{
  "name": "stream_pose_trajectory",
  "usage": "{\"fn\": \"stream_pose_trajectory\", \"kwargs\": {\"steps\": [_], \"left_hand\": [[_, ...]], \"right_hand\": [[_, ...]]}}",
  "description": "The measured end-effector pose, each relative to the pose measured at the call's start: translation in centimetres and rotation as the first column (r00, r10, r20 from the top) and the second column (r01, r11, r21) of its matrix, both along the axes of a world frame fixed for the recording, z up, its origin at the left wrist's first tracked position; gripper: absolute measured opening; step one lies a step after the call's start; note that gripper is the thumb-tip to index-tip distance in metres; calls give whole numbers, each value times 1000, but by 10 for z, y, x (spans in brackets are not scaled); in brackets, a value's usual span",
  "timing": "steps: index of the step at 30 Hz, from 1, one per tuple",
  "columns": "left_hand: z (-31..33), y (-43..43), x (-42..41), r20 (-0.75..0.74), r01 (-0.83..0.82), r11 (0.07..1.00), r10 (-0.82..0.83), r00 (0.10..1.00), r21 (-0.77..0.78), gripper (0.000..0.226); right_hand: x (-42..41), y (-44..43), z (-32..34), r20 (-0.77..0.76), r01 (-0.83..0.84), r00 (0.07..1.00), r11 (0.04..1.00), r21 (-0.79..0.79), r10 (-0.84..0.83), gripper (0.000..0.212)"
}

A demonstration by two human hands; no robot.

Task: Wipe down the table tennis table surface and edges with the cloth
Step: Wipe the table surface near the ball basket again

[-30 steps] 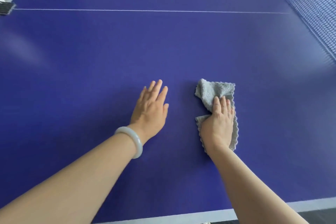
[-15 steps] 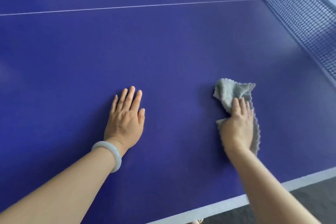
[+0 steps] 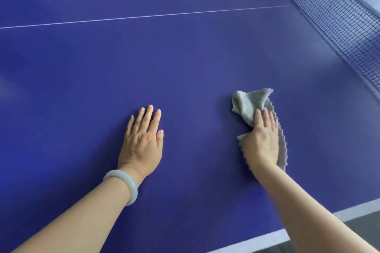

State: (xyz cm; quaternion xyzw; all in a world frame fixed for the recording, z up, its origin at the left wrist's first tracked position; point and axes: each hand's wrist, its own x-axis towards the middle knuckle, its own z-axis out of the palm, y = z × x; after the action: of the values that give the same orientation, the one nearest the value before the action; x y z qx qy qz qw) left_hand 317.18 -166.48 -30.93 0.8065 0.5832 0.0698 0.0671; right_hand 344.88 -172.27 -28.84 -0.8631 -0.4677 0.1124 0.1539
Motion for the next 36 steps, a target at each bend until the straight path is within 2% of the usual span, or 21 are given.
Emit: {"fn": "stream_pose_trajectory", "kwargs": {"steps": [1, 3, 4, 6, 7, 8, 9, 10, 12, 13, 15, 20, 22, 24, 26, 28, 30, 31, 32, 34, 36], "left_hand": [[1, 0, 0, -1, 1, 1000, -1, 1000, 0, 55], [1, -1, 1, 4, 8, 1000, -8, 1000, -6, 58], [2, -1, 2, 8, 15, 1000, -14, 1000, -7, 59], [2, -1, 1, 14, 25, 1000, -25, 1000, -5, 61], [1, -1, 1, 13, 25, 1000, -25, 1000, -3, 61], [2, -1, 0, 13, 22, 1000, -22, 1000, -4, 61], [2, -1, 0, 16, 14, 1000, -13, 1000, -10, 60], [3, -2, 0, 19, 6, 1000, -5, 1000, -24, 59], [6, -4, 2, 21, -4, 999, 5, 1000, -43, 59], [8, -5, 3, 17, -2, 999, 2, 1000, -42, 60], [14, -3, 4, -14, -6, 999, 6, 1000, -35, 56], [27, 37, 32, 15, -33, 999, 33, 999, 15, 25], [26, 59, 58, 4, 17, 1000, -17, 1000, -6, 35], [19, 84, 81, -51, 20, 1000, -20, 999, 4, 50], [12, 106, 94, -79, -38, 999, 38, 996, 1, 57], [5, 119, 98, -51, -111, 994, 110, 993, -7, 58], [-1, 123, 97, 5, -143, 990, 143, 990, 9, 58], [-2, 123, 97, 22, -143, 990, 142, 990, 11, 58], [-3, 121, 98, 27, -138, 990, 138, 990, 4, 58], [-1, 120, 98, 22, -145, 989, 145, 989, -1, 58], [1, 120, 98, 25, -153, 988, 153, 988, -15, 57]], "right_hand": [[-25, 1, -1, 26, -25, 999, 1000, -15, 26, 84], [-81, -17, -8, 66, -272, 961, 961, 54, 268, 81], [-99, -32, -11, 62, -432, 901, 900, 51, 429, 77], [-93, -46, -8, 31, -697, 717, 717, 24, 696, 74], [-71, -37, -6, 40, -761, 649, 648, 28, 760, 71], [-45, -25, -5, 53, -777, 630, 629, 39, 775, 65], [-18, -10, -4, 69, -743, 669, 668, 40, 740, 59], [8, 8, -3, 80, -651, 758, 758, 31, 647, 55], [48, 43, -2, 60, -365, 929, 931, 4, 364, 54], [56, 57, -1, 54, -248, 967, 969, 6, 248, 55], [57, 72, -3, 60, -148, 987, 989, 11, 147, 58], [54, 70, -9, 67, -154, 986, 988, 14, 153, 58], [56, 71, -7, 73, -174, 982, 984, 26, 171, 55], [53, 67, -5, 91, -271, 960, 961, 61, 265, 50], [49, 58, -3, 90, -520, 854, 849, 94, 513, 45], [56, 52, -2, 95, -764, 645, 641, 72, 759, 45], [76, 66, 0, 107, -858, 512, 513, 23, 852, 45], [87, 79, -1, 124, -846, 532, 533, 27, 838, 43], [99, 96, -2, 124, -778, 627, 627, 40, 769, 42], [115, 140, -1, 98, -480, 876, 874, 74, 473, 44], [109, 186, -4, 40, -181, 983, 981, 73, 178, 45]]}}
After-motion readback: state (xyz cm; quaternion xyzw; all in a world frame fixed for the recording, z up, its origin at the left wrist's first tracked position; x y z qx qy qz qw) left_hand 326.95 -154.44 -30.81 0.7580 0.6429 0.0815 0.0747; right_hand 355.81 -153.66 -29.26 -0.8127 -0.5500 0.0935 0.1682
